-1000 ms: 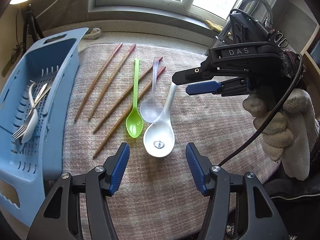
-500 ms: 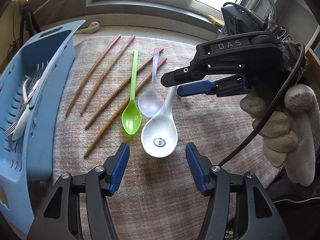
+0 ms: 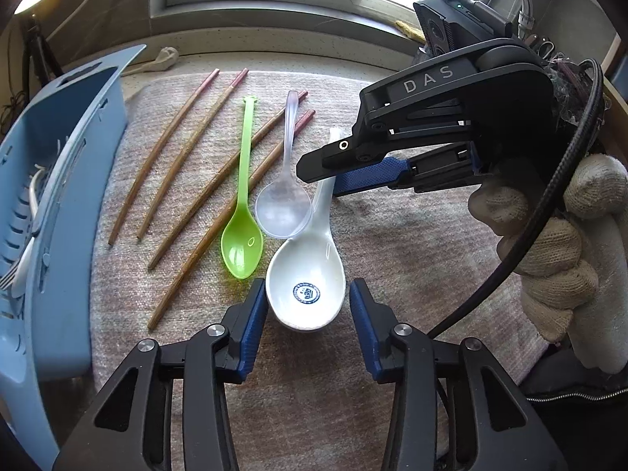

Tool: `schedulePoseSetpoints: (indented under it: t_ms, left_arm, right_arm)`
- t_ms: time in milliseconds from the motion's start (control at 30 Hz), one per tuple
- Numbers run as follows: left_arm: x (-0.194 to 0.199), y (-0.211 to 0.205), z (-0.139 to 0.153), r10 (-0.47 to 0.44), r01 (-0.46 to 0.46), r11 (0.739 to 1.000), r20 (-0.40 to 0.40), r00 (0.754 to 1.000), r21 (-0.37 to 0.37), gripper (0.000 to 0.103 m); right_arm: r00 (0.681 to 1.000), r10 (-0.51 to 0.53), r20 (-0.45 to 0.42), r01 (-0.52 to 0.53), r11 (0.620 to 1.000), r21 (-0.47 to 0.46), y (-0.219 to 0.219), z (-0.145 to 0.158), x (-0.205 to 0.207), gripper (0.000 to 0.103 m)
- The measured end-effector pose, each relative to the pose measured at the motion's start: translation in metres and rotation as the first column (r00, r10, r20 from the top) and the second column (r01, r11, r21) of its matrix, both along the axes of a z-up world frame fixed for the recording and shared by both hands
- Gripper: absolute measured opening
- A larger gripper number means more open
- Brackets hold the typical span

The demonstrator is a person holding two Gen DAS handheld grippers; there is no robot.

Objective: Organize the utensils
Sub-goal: 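Close the left tool on the white ceramic spoon's handle and lift it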

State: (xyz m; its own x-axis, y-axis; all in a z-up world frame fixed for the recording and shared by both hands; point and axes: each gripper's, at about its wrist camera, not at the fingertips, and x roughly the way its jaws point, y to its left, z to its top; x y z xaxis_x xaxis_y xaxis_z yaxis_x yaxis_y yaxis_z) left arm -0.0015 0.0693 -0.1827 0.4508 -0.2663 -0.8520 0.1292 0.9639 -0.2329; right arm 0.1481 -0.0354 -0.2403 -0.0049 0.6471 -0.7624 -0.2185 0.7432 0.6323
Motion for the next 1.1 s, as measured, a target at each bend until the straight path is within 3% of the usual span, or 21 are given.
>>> schedulePoseSetpoints:
  t_ms: [433, 1100]
  left_arm:
    - [-0.003, 0.002, 0.004, -0.002, 0.002, 1.000, -0.001, 1.000, -0.005, 0.038]
    - [-0.010, -0.004, 0.021, 0.003, -0.001, 0.999, 0.026, 1.000, -0.052, 0.038]
  right_arm:
    - [1.000, 0.000, -0.016, 0.000, 1.000, -0.007, 0.002, -0.004, 0.001, 0.011]
    - [1.000, -0.007, -0.010, 0.007, 1.000, 0.027, -0.021, 0.014, -0.006, 0.010]
